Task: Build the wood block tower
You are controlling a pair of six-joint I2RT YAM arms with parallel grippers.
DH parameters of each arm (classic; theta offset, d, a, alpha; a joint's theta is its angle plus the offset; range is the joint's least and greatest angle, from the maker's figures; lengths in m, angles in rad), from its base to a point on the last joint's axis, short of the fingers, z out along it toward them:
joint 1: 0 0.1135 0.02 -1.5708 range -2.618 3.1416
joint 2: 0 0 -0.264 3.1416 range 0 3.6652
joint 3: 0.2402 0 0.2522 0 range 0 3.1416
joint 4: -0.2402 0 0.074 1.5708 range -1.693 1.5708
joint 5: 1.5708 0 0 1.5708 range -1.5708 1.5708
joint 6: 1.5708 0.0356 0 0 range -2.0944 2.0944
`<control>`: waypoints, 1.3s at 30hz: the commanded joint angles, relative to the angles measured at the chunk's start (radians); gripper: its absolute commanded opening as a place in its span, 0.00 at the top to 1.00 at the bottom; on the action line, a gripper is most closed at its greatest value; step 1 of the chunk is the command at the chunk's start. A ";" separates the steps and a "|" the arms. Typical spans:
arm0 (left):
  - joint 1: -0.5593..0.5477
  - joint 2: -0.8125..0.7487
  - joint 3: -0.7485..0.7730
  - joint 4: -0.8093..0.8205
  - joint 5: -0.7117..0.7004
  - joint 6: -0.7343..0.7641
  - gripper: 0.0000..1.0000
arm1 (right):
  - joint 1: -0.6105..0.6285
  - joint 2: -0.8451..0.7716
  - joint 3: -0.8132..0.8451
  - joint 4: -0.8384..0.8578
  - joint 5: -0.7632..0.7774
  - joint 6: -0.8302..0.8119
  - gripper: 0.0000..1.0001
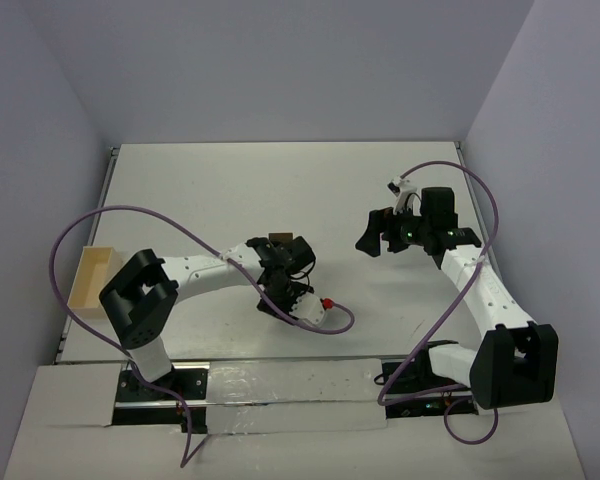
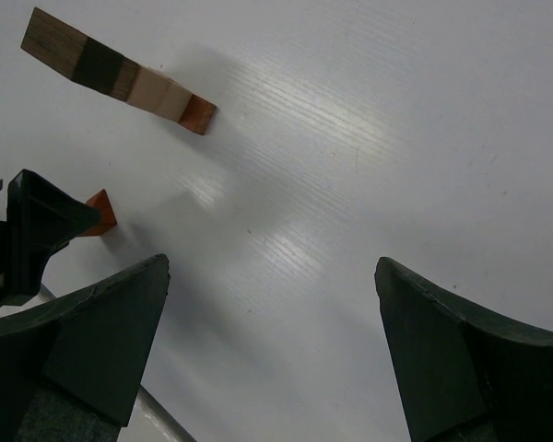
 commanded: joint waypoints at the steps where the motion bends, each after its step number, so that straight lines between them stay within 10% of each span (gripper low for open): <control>1: -0.009 0.018 0.030 0.017 0.002 0.009 0.47 | -0.010 -0.017 -0.006 0.012 -0.004 -0.020 0.00; 16: -0.001 -0.095 0.094 -0.015 0.082 -0.110 1.00 | -0.011 -0.065 0.002 0.052 -0.090 -0.032 0.01; 24: 0.214 -0.373 0.281 0.047 0.550 -0.678 1.00 | -0.010 -0.064 0.180 0.010 -0.367 -0.072 0.07; 39: 0.481 -0.702 0.039 0.816 0.755 -1.549 1.00 | 0.292 0.085 0.644 0.069 -0.544 0.146 0.10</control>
